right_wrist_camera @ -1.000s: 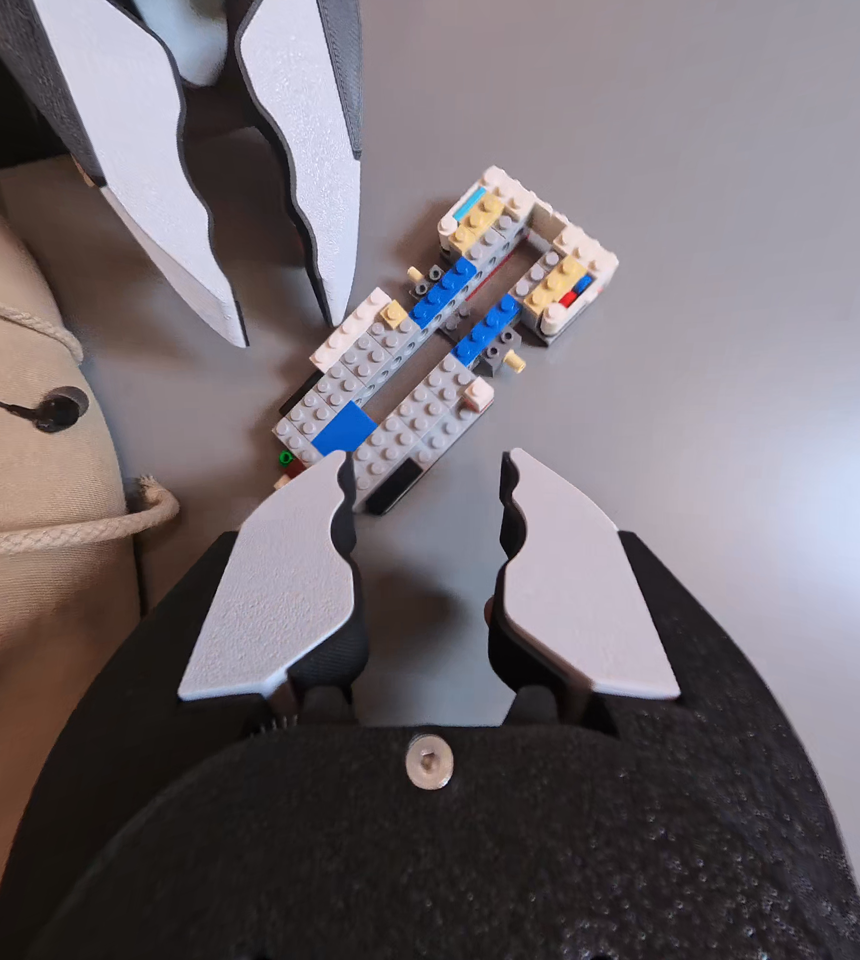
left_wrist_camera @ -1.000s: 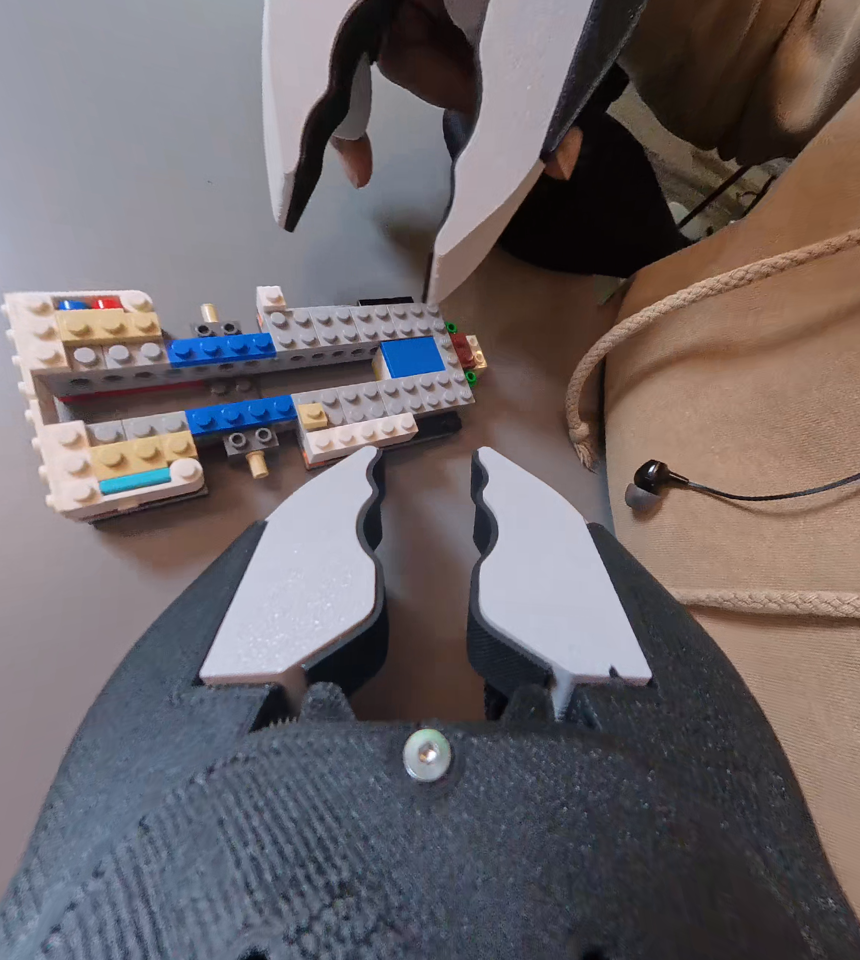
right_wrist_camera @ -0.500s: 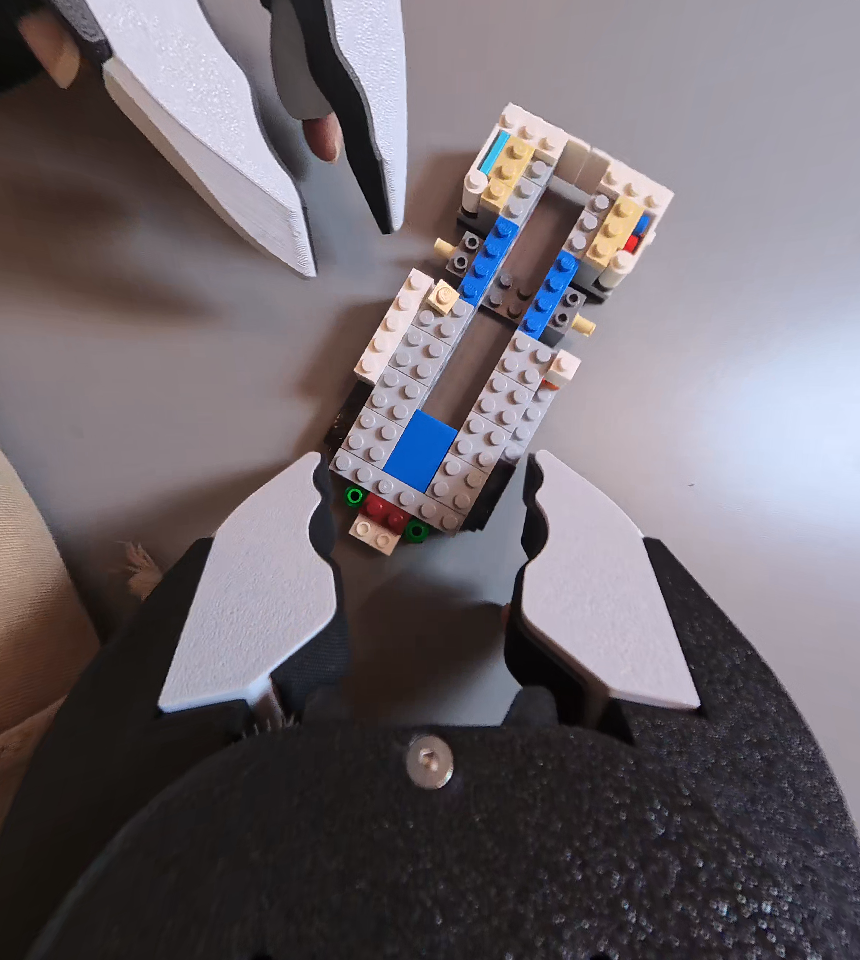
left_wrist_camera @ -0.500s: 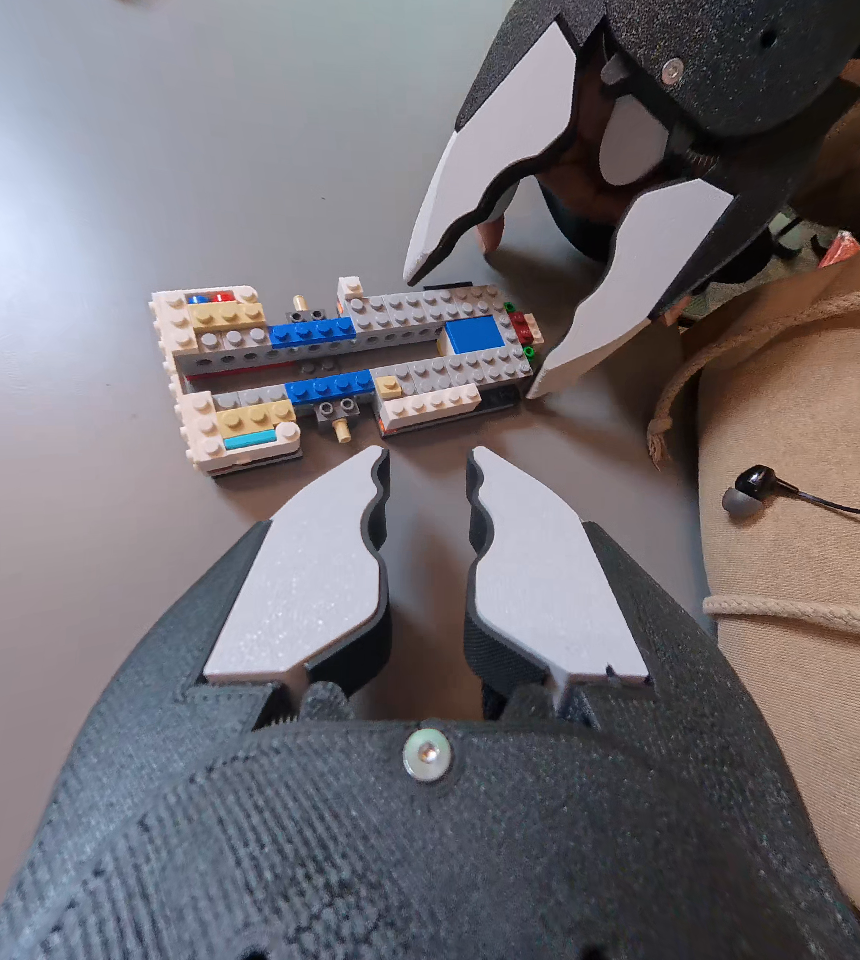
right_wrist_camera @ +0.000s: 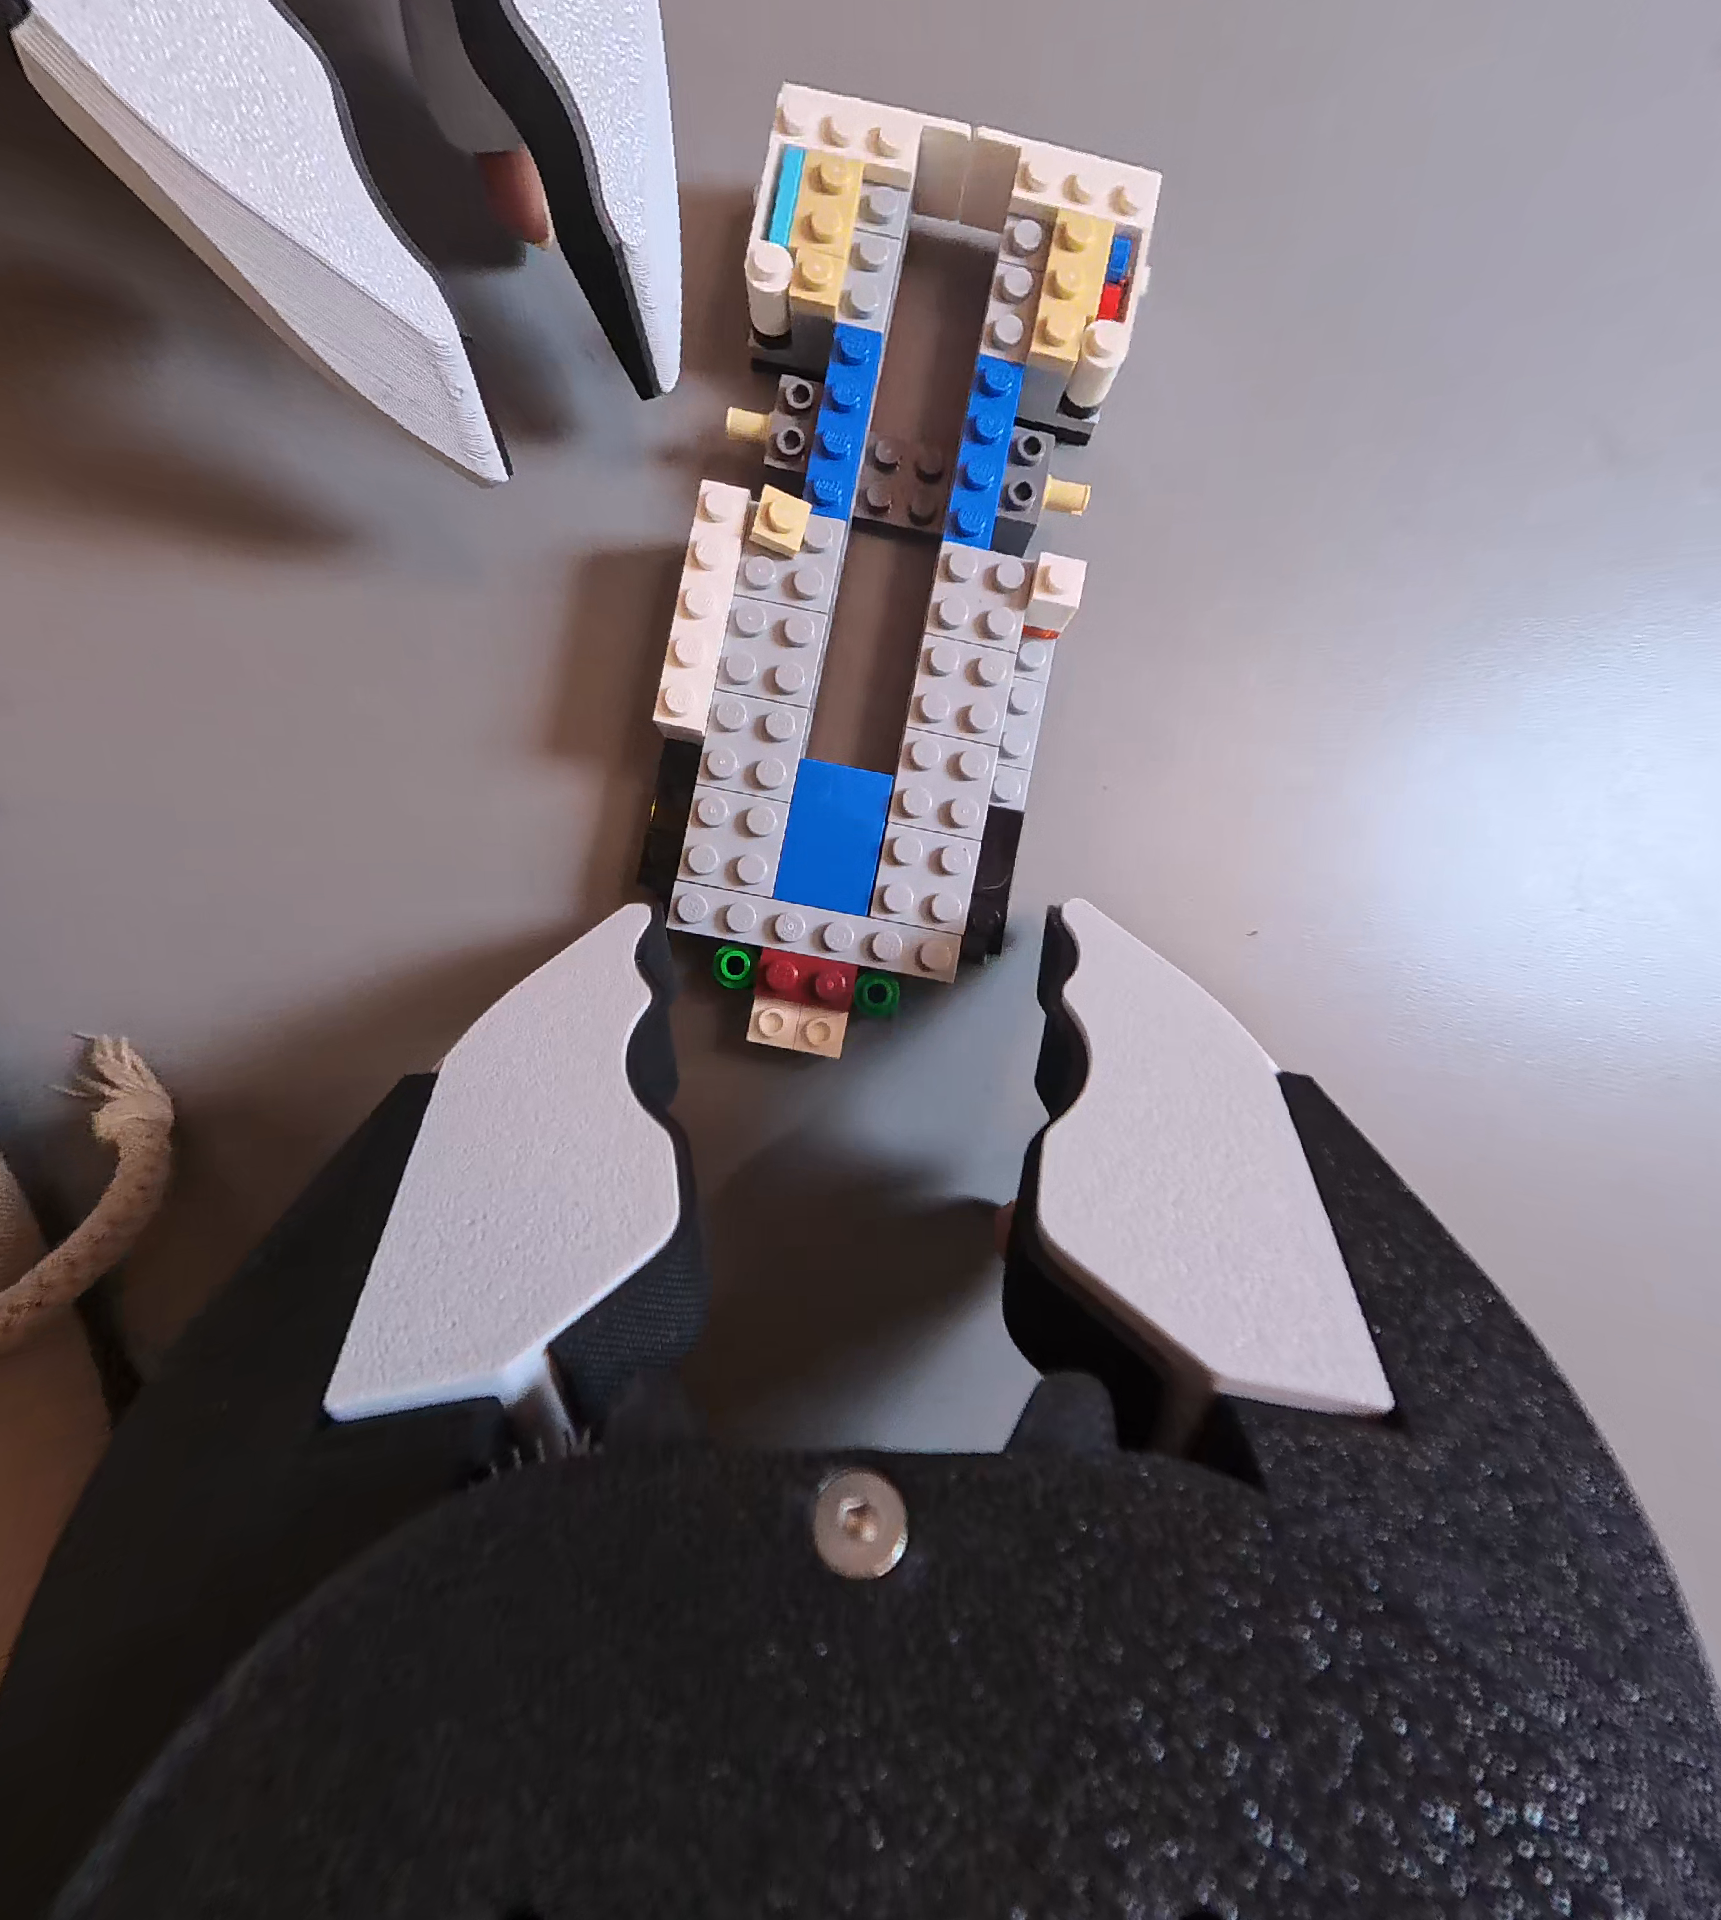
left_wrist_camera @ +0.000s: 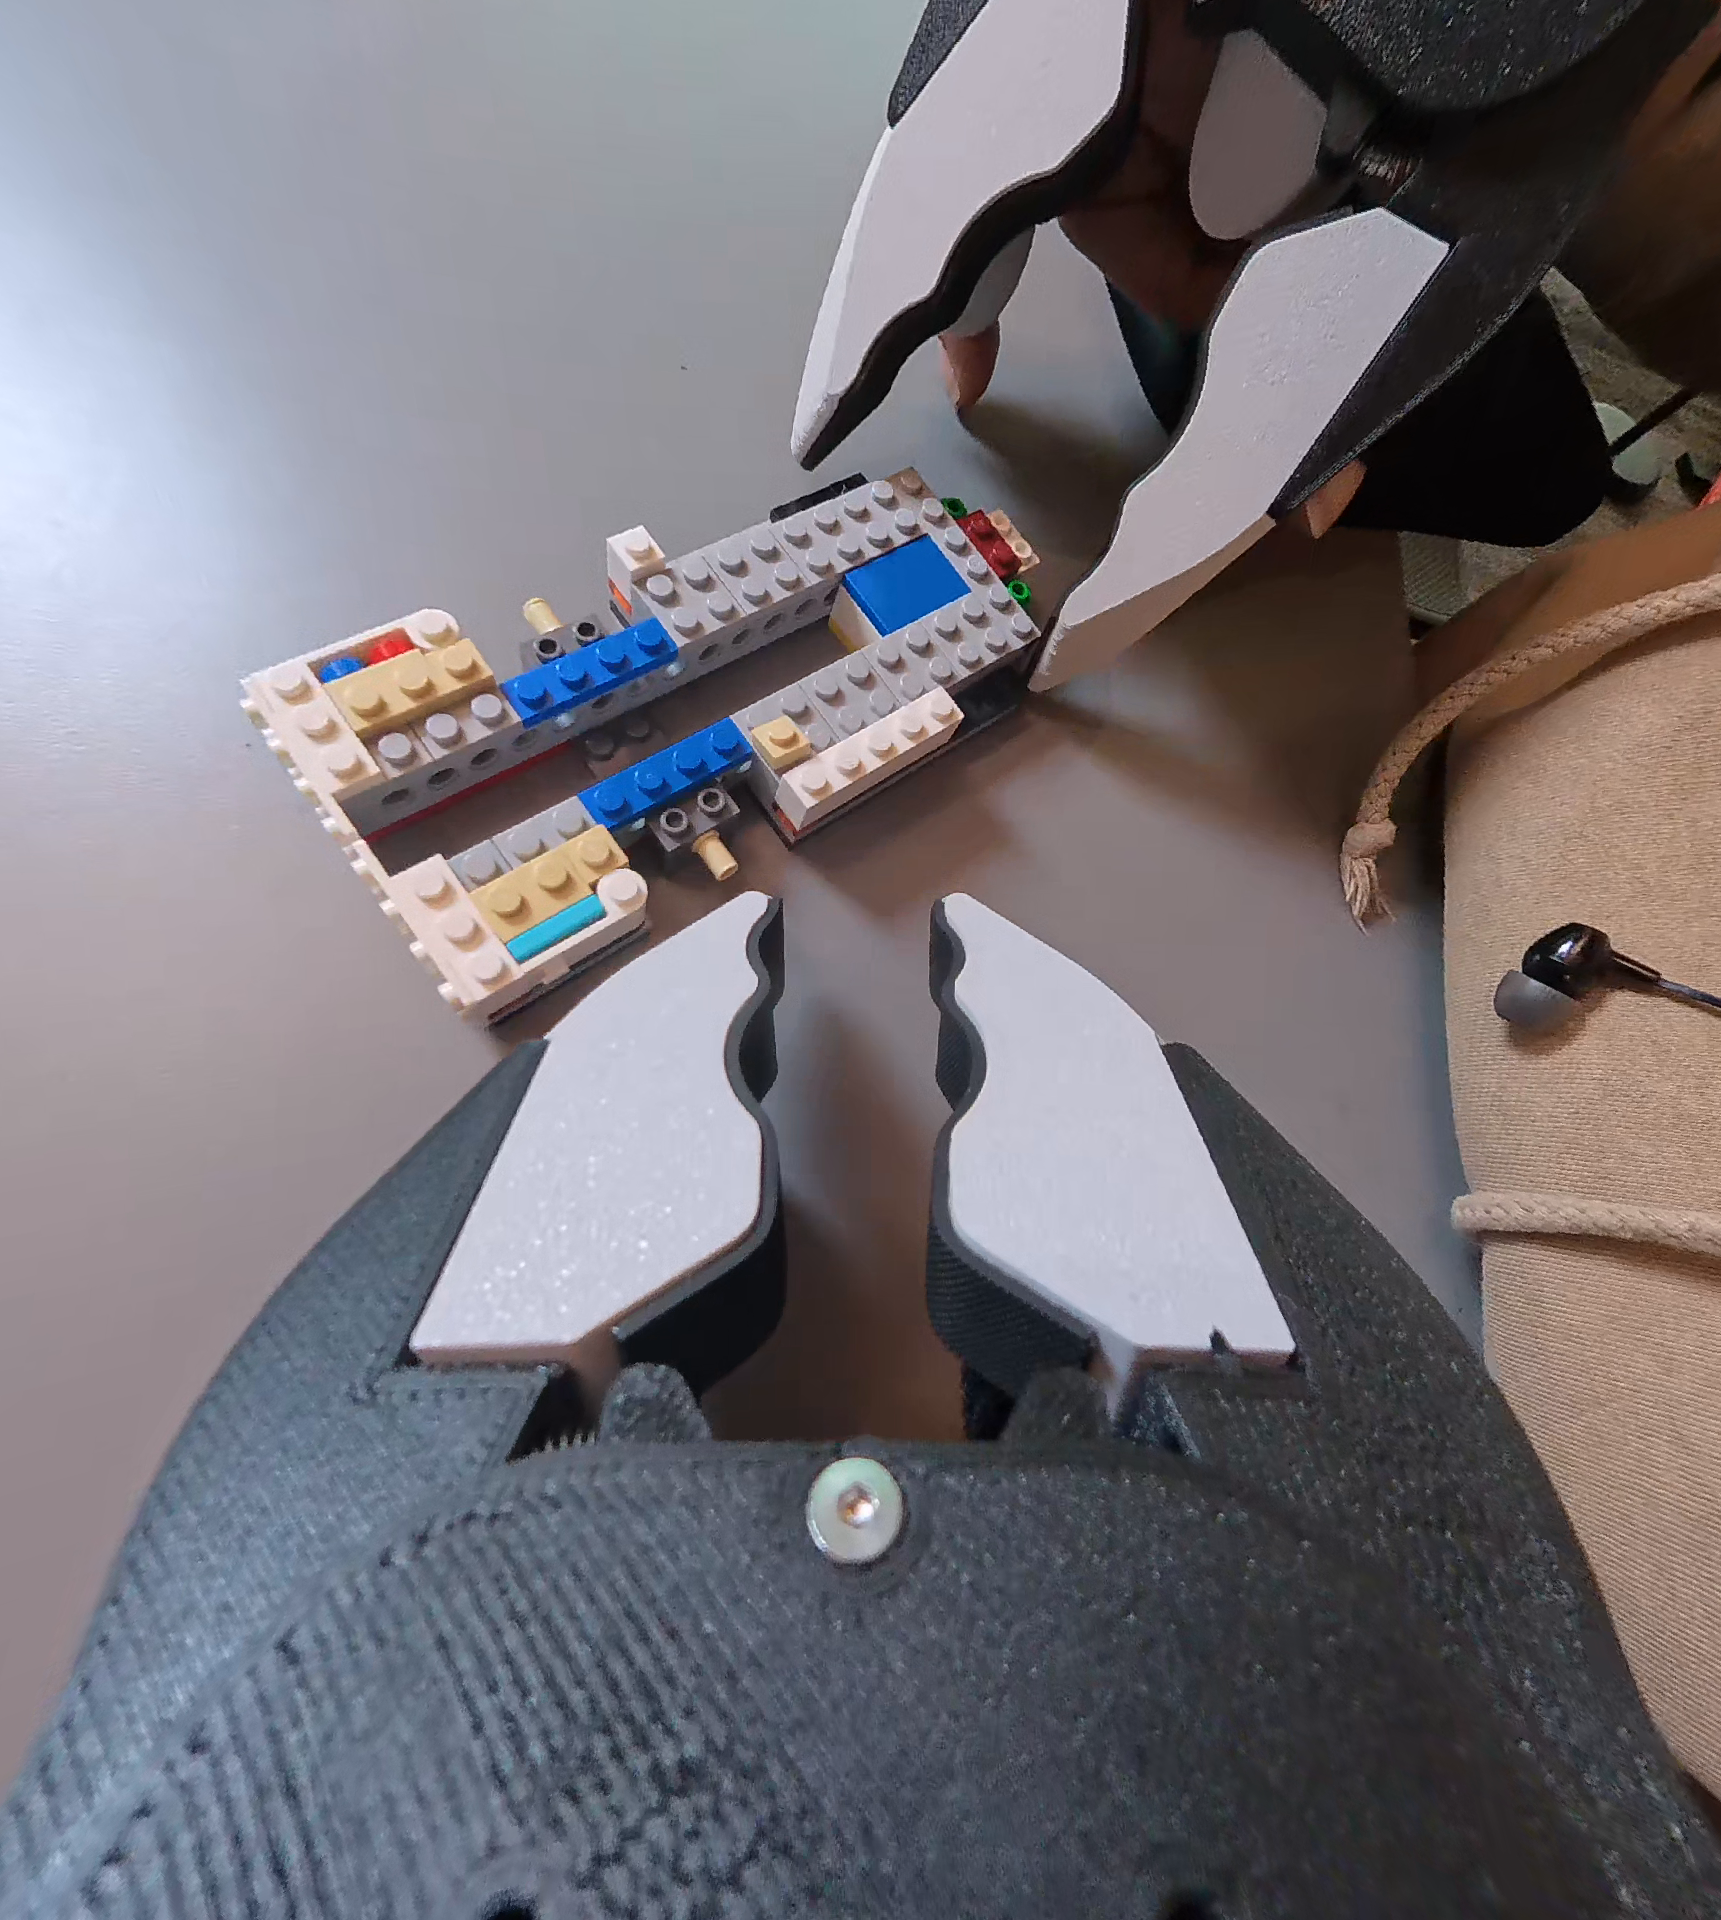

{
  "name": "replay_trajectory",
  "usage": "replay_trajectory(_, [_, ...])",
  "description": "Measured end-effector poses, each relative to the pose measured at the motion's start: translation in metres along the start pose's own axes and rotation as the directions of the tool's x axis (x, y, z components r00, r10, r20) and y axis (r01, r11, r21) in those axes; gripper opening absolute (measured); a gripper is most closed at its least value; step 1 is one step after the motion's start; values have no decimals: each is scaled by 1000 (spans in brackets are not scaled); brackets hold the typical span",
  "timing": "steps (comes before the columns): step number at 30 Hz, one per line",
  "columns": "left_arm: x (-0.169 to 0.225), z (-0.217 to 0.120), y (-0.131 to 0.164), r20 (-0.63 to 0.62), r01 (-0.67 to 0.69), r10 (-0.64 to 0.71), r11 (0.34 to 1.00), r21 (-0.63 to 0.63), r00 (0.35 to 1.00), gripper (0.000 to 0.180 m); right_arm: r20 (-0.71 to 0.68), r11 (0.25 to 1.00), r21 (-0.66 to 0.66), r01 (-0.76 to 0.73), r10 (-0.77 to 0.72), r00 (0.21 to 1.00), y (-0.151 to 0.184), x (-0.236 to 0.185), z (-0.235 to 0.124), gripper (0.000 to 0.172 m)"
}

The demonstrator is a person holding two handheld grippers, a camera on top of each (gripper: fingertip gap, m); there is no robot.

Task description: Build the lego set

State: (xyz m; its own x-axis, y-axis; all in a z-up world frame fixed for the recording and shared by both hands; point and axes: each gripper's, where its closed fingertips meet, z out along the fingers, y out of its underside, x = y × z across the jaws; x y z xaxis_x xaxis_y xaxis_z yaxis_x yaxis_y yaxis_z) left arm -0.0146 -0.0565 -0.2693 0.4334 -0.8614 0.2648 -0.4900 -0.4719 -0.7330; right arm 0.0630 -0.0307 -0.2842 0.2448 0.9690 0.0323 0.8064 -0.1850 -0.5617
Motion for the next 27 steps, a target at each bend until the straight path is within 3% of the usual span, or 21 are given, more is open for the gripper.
replay_trajectory(8, [-1, -1, -2, 10, -9, 9, 1000, 8, 1000, 26, 3, 1000, -22, 19, -19, 1000, -3, -6, 6, 79])
replay_trajectory(27, [-9, -4, -4, 67, -57, 55, 998, 26, 996, 26, 109, 995, -46, 92, -86, 990, -9, 4, 13, 70])
